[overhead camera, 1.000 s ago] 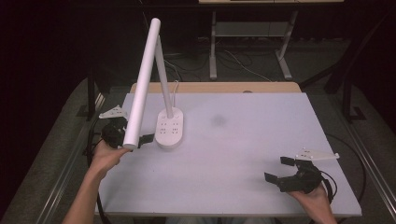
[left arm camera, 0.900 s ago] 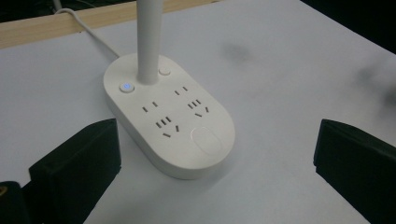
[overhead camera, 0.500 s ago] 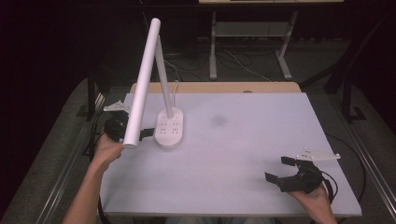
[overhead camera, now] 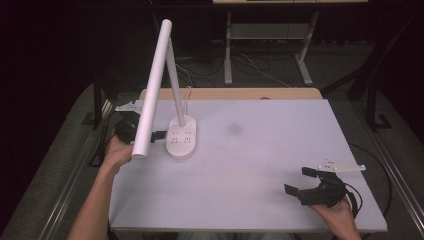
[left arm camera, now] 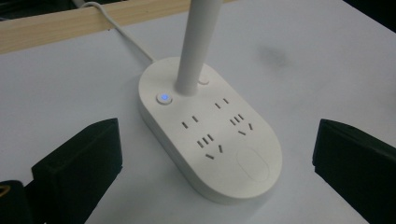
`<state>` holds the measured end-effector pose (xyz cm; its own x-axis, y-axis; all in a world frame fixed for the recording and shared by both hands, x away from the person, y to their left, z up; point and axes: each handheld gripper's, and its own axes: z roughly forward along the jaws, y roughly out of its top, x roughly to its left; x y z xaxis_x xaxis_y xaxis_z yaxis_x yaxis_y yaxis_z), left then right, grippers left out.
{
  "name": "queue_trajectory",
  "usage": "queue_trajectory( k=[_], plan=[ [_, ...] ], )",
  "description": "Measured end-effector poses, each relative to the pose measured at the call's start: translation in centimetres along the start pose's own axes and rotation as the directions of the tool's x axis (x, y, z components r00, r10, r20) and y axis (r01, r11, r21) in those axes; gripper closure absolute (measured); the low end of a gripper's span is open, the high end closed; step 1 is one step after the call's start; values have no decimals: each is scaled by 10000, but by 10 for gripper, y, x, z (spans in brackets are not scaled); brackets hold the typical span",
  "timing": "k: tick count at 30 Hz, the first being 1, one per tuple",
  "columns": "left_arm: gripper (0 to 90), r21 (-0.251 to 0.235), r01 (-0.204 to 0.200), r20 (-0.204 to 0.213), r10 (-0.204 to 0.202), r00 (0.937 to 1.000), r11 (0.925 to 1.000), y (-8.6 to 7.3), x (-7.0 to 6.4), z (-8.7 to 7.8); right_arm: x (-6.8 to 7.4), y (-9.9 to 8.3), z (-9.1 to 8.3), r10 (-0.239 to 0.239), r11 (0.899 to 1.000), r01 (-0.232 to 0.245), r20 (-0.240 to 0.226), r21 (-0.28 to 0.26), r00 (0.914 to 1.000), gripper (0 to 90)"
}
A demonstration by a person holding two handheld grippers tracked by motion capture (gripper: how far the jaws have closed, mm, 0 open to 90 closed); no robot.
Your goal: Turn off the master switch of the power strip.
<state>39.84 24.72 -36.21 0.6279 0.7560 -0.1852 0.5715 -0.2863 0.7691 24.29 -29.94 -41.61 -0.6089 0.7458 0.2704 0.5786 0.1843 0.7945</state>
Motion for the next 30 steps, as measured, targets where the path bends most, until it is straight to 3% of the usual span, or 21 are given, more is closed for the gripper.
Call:
queue_trajectory(
  k=[13,21,30],
  plan=[
    [8,-20,581,-157,-581,9982,9983,9,14,13,-3,0,0,29,10000,-28,48,-58,10000,1],
    [22,-119,560,-133,-562,9983,9984,17,23,21,-3,0,0,1,10000,-1,69,-83,10000,1],
    [42,-194,969,-229,-973,9950,9951,23,33,31,-4,0,0,80,9999,-79,90,-90,9999,1]
  ],
)
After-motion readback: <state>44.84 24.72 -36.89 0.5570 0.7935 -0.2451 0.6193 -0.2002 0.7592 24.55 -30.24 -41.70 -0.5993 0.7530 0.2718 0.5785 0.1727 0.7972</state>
